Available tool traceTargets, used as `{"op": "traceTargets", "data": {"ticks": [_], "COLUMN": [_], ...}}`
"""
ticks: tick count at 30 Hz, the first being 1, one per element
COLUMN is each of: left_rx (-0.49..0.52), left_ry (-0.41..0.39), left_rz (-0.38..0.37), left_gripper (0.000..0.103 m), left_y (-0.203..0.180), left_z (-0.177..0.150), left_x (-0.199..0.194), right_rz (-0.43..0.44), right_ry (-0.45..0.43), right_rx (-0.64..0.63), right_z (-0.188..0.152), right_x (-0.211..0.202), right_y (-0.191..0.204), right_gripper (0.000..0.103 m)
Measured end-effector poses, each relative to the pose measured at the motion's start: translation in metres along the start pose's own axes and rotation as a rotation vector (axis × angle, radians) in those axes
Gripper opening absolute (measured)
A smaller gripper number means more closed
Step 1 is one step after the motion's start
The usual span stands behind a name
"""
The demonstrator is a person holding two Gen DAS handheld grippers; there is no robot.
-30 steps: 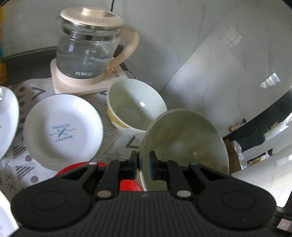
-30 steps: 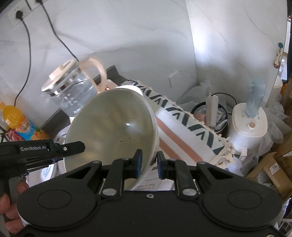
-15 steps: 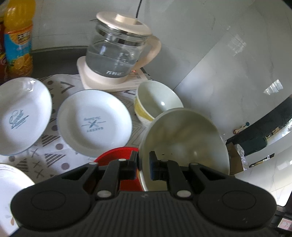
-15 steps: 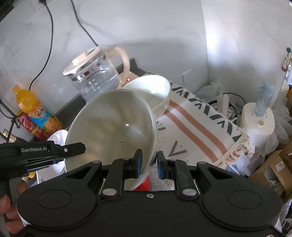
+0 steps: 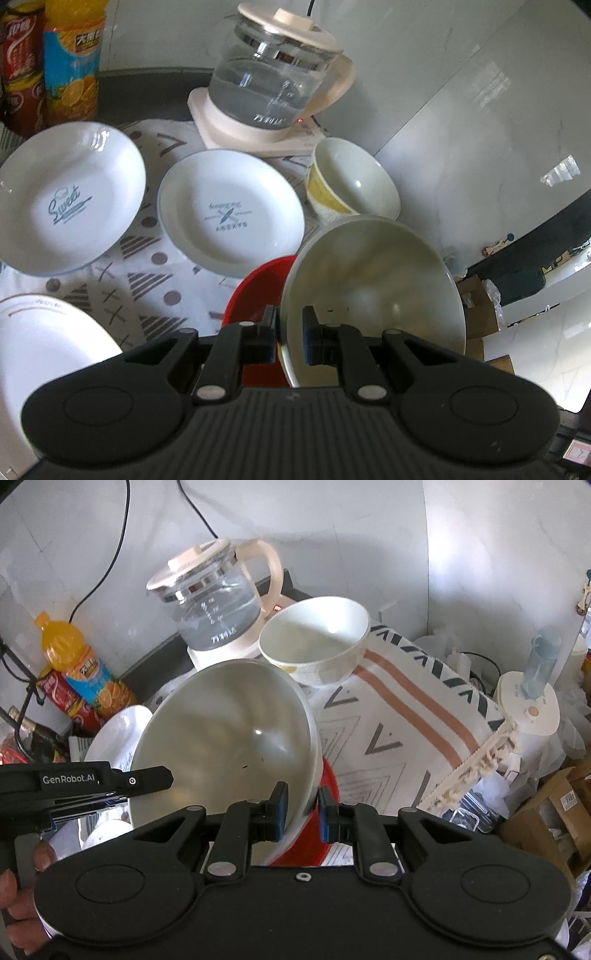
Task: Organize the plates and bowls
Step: 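Carry the large white bowl with both grippers and lower it into the red bowl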
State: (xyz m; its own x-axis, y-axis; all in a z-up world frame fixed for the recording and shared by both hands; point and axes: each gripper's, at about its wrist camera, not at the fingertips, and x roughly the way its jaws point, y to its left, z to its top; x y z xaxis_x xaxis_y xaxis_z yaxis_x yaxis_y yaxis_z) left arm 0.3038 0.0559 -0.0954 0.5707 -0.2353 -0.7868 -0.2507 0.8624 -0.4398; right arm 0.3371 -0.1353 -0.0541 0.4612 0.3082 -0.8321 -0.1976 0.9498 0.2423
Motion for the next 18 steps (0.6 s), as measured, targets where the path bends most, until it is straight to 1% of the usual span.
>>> {"op": "traceTargets", "data": {"ticks": [12, 18], "left_rx": [-0.036, -0.059], "left_ry": [0.048, 0.079], "left_rz": [0.005, 0.022], "left_gripper": [0.011, 0.011], "left_y": [0.016, 0.022], "left_z": [-0.013, -0.016], "left_x": [0.008, 0.017], "right_rz": [-0.02, -0.031], "right_ry": [0.03, 0.059], "right_rx": [-0.018, -0.03], "right_z": [-0.009, -0.01], "right_x": [0.01, 0.021], "right_y": [0.004, 0.005], "right_gripper": [0.016, 0.015]}}
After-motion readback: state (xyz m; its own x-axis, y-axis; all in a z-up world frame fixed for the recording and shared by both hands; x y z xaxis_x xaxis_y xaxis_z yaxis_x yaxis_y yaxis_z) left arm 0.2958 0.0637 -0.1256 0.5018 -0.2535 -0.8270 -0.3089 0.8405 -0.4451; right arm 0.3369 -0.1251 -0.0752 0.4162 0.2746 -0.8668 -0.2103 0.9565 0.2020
